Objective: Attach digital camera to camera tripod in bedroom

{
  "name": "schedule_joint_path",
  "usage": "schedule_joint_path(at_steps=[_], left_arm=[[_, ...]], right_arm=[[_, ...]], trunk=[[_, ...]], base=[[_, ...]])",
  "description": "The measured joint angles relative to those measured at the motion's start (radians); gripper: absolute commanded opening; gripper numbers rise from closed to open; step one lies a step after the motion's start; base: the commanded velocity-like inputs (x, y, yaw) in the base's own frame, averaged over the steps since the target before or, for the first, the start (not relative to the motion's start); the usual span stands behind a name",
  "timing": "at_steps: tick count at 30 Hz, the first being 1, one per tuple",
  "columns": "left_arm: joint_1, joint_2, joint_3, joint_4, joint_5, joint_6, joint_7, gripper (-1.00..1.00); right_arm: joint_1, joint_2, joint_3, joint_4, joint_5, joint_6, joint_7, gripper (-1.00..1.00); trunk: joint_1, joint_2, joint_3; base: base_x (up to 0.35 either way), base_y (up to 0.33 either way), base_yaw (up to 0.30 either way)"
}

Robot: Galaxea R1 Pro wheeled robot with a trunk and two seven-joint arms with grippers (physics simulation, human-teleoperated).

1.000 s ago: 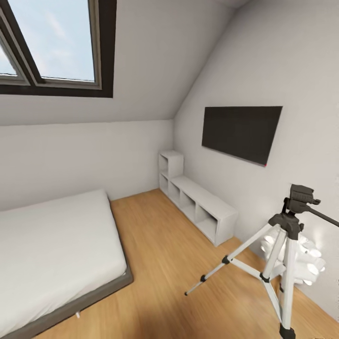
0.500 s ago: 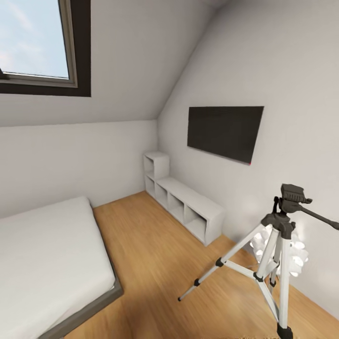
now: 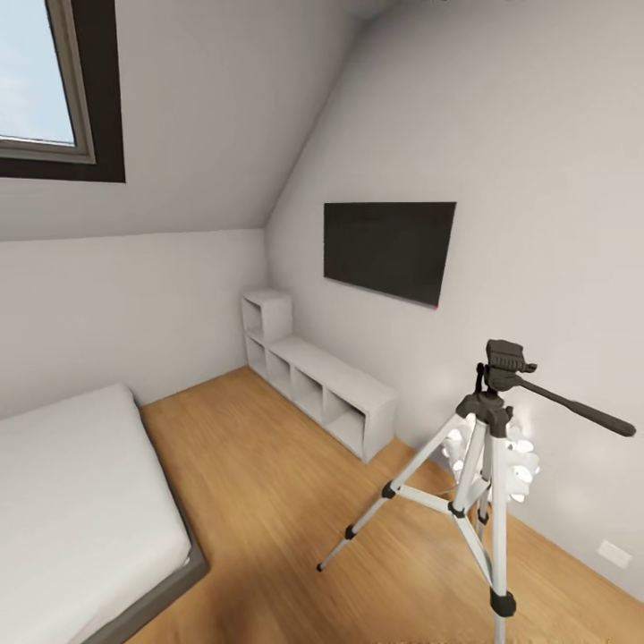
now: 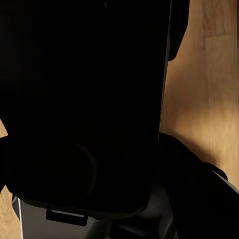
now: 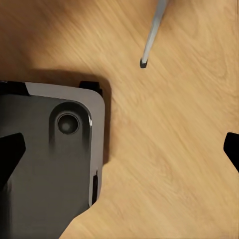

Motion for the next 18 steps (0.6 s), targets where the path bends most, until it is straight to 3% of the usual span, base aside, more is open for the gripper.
schedule_joint_path(at_steps=[18], left_arm=[[0.000,0.001,0.001,0.000,0.006,0.000,0.000,-1.00]], right_arm=[[0.000,0.000,0.000,0.000,0.000,0.000,0.000,1.00]], trunk=[[0.000,0.000,0.000]], base=[[0.000,0.000,-0.243]])
